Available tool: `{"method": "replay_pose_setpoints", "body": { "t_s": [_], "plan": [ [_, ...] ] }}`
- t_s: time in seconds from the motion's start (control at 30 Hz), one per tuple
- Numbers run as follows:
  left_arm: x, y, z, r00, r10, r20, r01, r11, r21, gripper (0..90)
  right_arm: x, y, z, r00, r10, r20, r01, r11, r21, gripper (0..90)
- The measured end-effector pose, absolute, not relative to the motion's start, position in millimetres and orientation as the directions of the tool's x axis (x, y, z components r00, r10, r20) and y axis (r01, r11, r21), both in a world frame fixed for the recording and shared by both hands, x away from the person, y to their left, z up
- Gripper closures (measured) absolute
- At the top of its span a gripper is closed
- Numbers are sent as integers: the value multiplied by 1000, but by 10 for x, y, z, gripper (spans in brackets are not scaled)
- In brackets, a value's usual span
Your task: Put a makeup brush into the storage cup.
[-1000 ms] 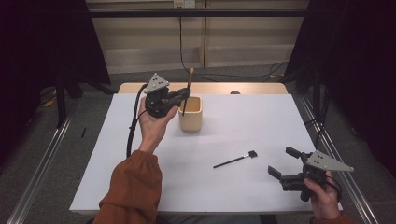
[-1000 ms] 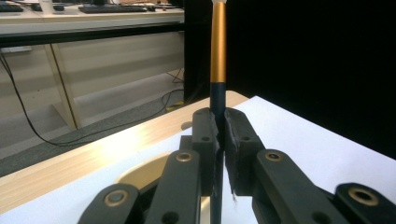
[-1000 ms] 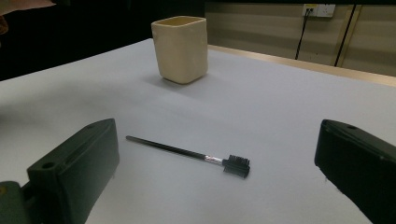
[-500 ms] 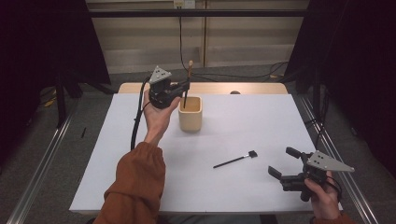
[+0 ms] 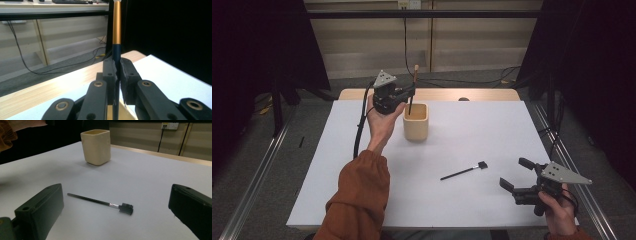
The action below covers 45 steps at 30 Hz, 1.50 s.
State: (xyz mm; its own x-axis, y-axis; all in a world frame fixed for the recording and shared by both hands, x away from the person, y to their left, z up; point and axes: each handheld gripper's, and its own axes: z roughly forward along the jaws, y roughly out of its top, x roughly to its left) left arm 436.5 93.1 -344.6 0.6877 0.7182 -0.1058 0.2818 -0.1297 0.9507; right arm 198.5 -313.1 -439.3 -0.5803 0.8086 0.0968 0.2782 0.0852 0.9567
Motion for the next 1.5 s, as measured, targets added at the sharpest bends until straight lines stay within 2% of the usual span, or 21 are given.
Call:
{"method": "replay_pose_setpoints", "body": {
  "t_s": [1.5],
  "plan": [
    [4422,896,-3878,691,709,-139,338,-147,930,835,1969,-3136,-4394,-578,810,99,279,81,957,0]
  ]
}}
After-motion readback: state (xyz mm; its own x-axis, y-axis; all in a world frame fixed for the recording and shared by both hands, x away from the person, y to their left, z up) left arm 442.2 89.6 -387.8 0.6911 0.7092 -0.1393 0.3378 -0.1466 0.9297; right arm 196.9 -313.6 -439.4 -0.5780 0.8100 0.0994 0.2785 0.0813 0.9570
